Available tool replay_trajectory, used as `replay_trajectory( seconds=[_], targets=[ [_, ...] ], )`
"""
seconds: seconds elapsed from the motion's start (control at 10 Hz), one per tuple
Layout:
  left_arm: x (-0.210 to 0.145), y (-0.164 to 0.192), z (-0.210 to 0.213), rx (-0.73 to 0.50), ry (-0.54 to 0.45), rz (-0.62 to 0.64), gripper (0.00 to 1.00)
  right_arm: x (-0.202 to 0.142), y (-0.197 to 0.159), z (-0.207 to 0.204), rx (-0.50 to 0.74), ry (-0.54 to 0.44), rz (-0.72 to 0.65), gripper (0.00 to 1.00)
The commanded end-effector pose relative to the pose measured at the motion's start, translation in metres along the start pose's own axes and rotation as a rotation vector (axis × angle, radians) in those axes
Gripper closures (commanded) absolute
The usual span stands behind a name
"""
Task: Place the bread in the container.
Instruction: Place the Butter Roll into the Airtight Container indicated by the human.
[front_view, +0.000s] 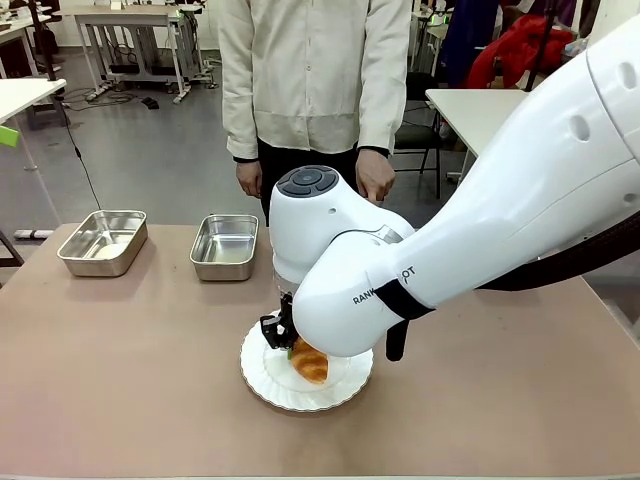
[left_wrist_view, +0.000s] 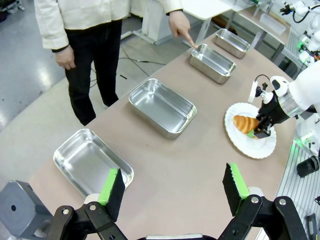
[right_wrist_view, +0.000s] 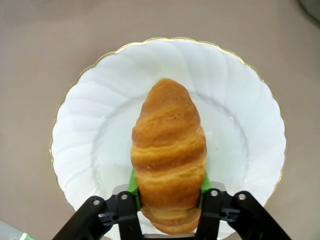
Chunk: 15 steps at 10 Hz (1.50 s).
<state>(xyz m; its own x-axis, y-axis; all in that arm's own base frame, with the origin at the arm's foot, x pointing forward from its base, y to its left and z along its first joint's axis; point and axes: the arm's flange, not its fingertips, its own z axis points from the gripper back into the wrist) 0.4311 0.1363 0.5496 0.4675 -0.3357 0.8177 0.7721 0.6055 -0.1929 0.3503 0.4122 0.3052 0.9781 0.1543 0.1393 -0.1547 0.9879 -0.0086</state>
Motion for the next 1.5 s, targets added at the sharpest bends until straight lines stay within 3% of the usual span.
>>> replay_trajectory(
  seconds=[0.0,0.4,0.5,0.8,1.0,1.4],
  targets=[
    [0.001,-0.002,0.001,-0.004,-0.008,-0.007,0.00,0.000,-0.001,-0.001,-0.001,-0.006,0.001,0.60],
    [0.001,-0.002,0.001,-0.004,-0.008,-0.007,0.00,0.000,0.000,0.002,0.001,-0.003,0.000,0.60],
    [0.001,-0.002,0.001,-0.004,-0.008,-0.007,0.00,0.007,-0.010,0.032,-0.001,-0.035,0.005,0.60],
    [0.001,-0.002,0.001,-0.004,-0.008,-0.007,0.00,0.051,-0.046,0.114,-0.002,-0.030,0.019,0.60],
    [0.001,-0.002,0.001,-0.004,-0.008,-0.007,0.00,0.086,-0.081,0.150,0.025,-0.130,-0.008,0.60],
    [0.001,-0.002,0.001,-0.004,-0.008,-0.007,0.00,0.155,-0.135,0.140,0.028,-0.131,0.002,0.60]
  ],
)
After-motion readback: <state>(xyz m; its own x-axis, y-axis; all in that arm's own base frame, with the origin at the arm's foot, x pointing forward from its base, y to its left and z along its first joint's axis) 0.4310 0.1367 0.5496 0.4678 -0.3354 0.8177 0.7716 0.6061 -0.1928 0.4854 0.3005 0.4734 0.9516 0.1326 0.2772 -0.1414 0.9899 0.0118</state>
